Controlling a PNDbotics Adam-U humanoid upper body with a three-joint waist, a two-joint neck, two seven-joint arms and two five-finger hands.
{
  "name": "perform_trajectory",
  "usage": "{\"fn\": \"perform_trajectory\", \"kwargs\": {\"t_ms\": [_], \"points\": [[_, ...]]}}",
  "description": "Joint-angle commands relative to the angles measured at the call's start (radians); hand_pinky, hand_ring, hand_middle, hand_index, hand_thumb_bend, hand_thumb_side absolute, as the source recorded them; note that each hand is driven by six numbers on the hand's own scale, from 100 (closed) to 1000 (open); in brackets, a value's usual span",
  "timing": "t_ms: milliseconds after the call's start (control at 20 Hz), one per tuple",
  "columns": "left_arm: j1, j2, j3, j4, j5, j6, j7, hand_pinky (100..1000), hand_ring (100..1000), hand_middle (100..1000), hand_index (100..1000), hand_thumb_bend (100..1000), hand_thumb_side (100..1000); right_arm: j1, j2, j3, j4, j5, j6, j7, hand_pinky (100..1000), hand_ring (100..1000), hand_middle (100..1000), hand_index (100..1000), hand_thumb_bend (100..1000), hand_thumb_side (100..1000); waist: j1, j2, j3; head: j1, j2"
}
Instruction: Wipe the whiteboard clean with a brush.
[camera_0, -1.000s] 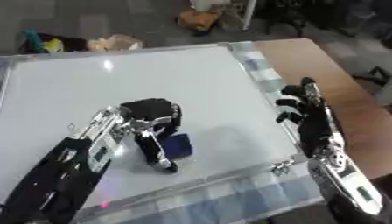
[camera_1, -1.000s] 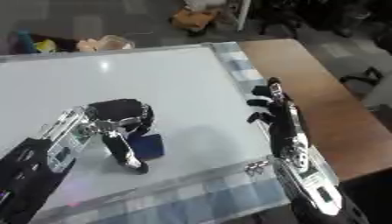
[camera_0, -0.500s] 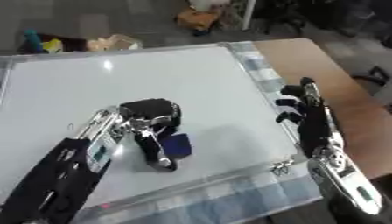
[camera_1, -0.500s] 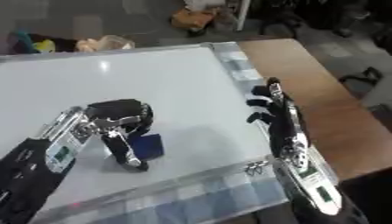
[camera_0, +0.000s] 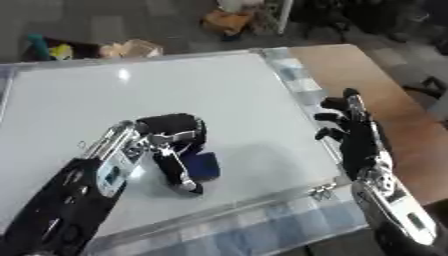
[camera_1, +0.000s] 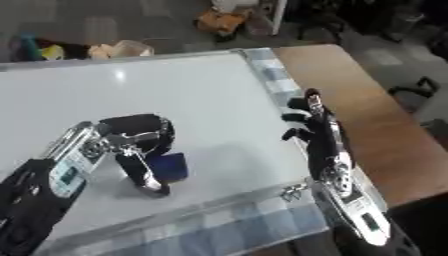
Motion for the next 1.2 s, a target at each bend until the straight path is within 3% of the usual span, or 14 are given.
{"fn": "perform_trajectory", "kwargs": {"t_ms": [50,400,500,650,1200], "points": [[-0.013,0.010,0.012,-0.026,0.016,0.011,-0.006,176,220,284,171,699,230,-0.004,-0.015,-0.011,-0.012,-0.002,-0.002,0.002,340,597,636,645,100,772,-0.002,-0.015,0.001,-0.002,0.000],[-0.015,0.017,0.018,-0.051,0.028,0.029,-0.008,214,253,292,172,703,246,-0.004,-0.016,-0.011,-0.014,-0.002,0.000,0.003,340,597,636,646,100,773,-0.005,-0.016,0.002,0.001,0.000],[-0.016,0.020,0.020,-0.055,0.025,0.033,-0.008,317,367,364,172,702,251,-0.004,-0.016,-0.010,-0.014,-0.002,0.000,0.004,341,598,637,646,100,774,-0.005,-0.016,0.003,0.001,-0.001],[-0.016,0.023,0.024,-0.056,0.020,0.037,-0.005,367,434,416,172,704,253,-0.004,-0.016,-0.010,-0.014,-0.002,0.001,0.006,341,598,637,646,100,774,-0.005,-0.017,0.005,0.002,-0.002],[-0.017,0.025,0.030,-0.061,0.008,0.043,-0.017,412,480,467,174,712,280,-0.002,-0.016,-0.011,-0.015,-0.002,0.002,0.007,341,598,637,646,100,775,-0.007,-0.018,0.005,0.003,-0.001]]}}
